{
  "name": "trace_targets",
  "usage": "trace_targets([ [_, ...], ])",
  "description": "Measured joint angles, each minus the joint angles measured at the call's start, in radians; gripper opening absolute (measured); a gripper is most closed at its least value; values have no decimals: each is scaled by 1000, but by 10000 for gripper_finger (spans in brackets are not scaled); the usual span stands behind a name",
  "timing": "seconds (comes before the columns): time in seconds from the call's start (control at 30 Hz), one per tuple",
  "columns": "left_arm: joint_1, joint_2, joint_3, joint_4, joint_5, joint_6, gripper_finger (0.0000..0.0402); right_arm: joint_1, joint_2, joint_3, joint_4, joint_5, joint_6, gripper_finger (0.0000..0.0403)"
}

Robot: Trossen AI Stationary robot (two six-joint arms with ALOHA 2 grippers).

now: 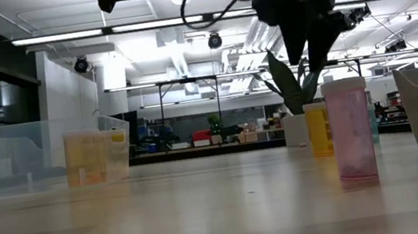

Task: Pick and place medicine bottles into bin by pill shape (circle, oval)
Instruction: Put the large orange pill bottle into the transparent bin

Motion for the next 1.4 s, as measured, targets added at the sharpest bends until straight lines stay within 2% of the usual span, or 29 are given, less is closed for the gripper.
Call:
trace_targets([
  [0.1, 0, 0, 0, 0, 0, 0, 220, 7, -5, 0, -6, -37, -42, 213],
  [0.17, 0, 0, 0, 1, 0, 0, 220, 12, 8, 0, -11, -43, -70, 162],
  [0.27, 0, 0, 0, 1, 0, -2, 220, 9, 34, 0, 9, -46, -98, 47],
  [0.33, 0, 0, 0, 1, 0, -3, 220, -3, 44, 0, 33, -61, -103, 17],
  [0.4, 0, 0, 0, 1, 0, -8, 220, -17, 58, 0, 43, -85, -99, 24],
  [0.53, 0, 0, 0, 3, 0, -10, 220, -42, 101, 0, 24, -89, -128, 4],
  [0.8, 0, 0, 0, 7, 0, -18, 220, -75, 150, 0, 9, -160, -162, 1],
  [1.4, 0, 0, 0, 8, 1, -11, 220, -75, 208, 6, 26, -157, -162, 0],
])
